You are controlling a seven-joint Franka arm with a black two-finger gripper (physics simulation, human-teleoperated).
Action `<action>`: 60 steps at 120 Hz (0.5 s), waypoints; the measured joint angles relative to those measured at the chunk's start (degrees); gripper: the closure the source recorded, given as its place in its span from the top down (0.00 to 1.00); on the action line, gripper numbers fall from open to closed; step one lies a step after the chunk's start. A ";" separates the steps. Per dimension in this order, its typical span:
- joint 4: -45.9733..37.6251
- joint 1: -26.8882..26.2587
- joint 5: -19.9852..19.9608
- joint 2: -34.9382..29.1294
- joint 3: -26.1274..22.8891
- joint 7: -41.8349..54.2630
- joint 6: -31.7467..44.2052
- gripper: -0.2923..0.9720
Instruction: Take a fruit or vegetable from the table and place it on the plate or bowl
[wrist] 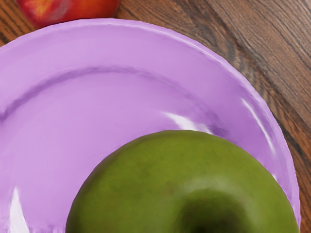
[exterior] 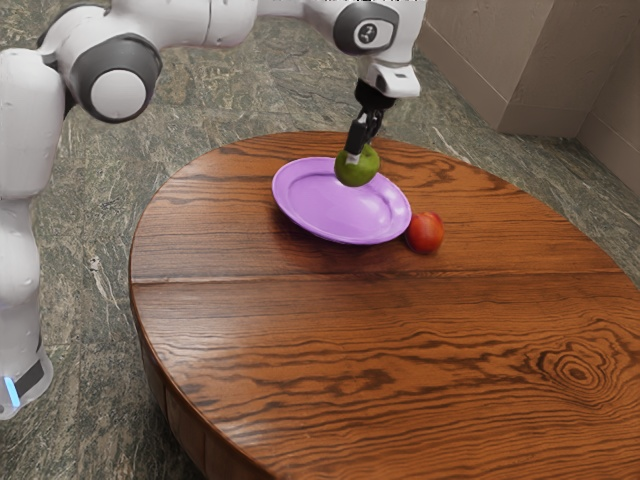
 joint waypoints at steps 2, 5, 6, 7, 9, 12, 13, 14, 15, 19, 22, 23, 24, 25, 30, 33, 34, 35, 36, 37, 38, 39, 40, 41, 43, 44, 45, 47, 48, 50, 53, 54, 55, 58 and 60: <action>0.03 0.69 0.01 0.36 0.03 -0.14 0.08 0.37; 0.07 1.72 0.02 1.02 0.04 -0.35 0.21 0.37; 0.08 2.07 0.02 1.24 0.04 -0.42 0.25 0.37; 0.08 2.40 0.02 1.44 0.04 -0.49 0.29 0.36; 0.09 2.96 0.02 1.77 0.04 -0.62 0.41 0.36; 0.10 3.50 0.02 2.18 0.04 -0.81 0.58 0.36; 0.10 3.63 0.02 2.30 0.06 -0.87 0.63 0.36; 0.10 3.75 0.02 2.41 0.06 -0.93 0.68 0.36; 0.09 3.89 0.03 2.51 0.07 -0.99 0.73 0.36; 0.08 4.58 0.04 2.79 0.06 -1.22 0.91 0.36; 0.08 4.96 0.06 2.91 0.06 -1.39 1.03 0.36; 0.07 5.05 0.06 2.94 0.06 -1.45 1.07 0.36; 0.08 5.12 0.07 2.96 0.07 -1.50 1.11 0.36; 0.09 5.19 0.08 3.00 0.07 -1.55 1.14 0.36; 0.09 5.37 0.12 3.21 0.09 -1.81 1.34 0.36; 0.07 5.42 0.13 3.34 0.10 -1.95 1.45 0.36; 0.06 5.43 0.13 3.37 0.10 -2.00 1.49 0.36; 0.07 5.44 0.13 3.39 0.10 -2.04 1.52 0.36; 0.07 5.45 0.14 3.42 0.11 -2.09 1.55 0.36; 0.08 5.46 0.14 3.44 0.10 -2.13 1.59 0.36; 0.08 5.47 0.14 3.45 0.09 -2.18 1.63 0.36; 0.09 5.47 0.14 3.47 0.08 -2.22 1.67 0.37; 0.09 5.47 0.14 3.48 0.07 -2.26 1.71 0.38; 0.09 5.47 0.13 3.49 0.07 -2.30 1.74 0.40; 0.08 5.45 0.10 3.51 0.06 -2.38 1.79 0.45; 0.07 5.44 0.09 3.51 0.05 -2.42 1.81 0.47; 0.07 5.44 0.07 3.52 0.05 -2.45 1.82 0.48; 0.06 5.42 0.03 3.53 0.05 -2.52 1.84 0.52; 0.06 5.42 0.01 3.53 0.05 -2.56 1.84 0.53; 0.05 5.41 -0.03 3.54 0.05 -2.62 1.84 0.56; 0.08 5.40 -0.10 3.55 0.03 -2.71 1.83 0.59; 0.09 5.40 -0.12 3.55 0.02 -2.74 1.82 0.60; 0.09 5.40 -0.14 3.55 0.01 -2.77 1.82 0.60; 0.11 5.39 -0.21 3.55 0.00 -2.85 1.79 0.63; 0.11 5.39 -0.25 3.55 -0.01 -2.90 1.76 0.64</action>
